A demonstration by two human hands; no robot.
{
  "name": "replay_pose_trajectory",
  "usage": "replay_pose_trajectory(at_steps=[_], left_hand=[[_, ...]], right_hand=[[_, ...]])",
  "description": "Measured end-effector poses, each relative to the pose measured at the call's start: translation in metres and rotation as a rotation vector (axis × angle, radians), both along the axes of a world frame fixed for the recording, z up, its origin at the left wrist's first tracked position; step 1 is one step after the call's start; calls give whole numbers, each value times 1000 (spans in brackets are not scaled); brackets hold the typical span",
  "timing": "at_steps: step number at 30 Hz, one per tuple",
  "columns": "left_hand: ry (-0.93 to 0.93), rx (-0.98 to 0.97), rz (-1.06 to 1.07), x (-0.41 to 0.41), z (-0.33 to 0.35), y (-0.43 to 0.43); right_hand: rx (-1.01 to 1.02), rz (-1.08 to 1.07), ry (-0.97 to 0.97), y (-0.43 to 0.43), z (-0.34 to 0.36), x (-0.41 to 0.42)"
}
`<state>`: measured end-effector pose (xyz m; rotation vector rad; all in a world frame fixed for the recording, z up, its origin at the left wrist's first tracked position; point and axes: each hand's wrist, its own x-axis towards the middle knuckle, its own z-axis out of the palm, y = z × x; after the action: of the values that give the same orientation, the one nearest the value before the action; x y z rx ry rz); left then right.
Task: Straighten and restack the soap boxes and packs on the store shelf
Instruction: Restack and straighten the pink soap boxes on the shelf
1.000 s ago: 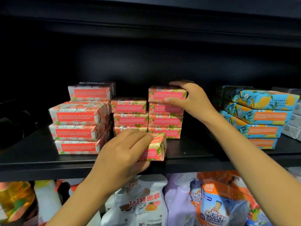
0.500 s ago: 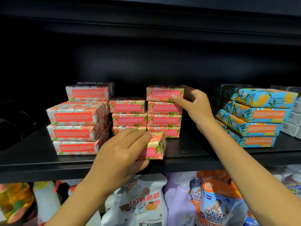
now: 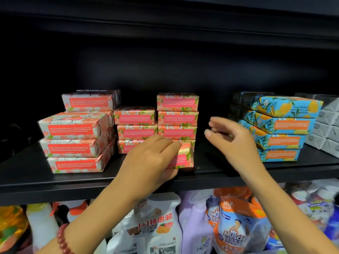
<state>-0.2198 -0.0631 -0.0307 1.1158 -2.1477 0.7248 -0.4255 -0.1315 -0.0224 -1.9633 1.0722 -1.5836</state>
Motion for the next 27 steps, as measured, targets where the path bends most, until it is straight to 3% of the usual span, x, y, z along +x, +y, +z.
replay_pose_trajectory(at_steps=[4, 9, 15, 27], left_hand=[[-8, 50, 38, -13, 3, -12], [-14, 92, 46, -22, 0, -25], [99, 207, -20, -14, -3, -23], [189, 164, 37, -7, -5, -14]], right_hand=[[-31, 0, 410, 25, -23, -22], [-39, -38, 630, 34, -39, -31], [-63, -110, 630, 36, -46, -31], [-63, -123, 649, 39, -46, -29]])
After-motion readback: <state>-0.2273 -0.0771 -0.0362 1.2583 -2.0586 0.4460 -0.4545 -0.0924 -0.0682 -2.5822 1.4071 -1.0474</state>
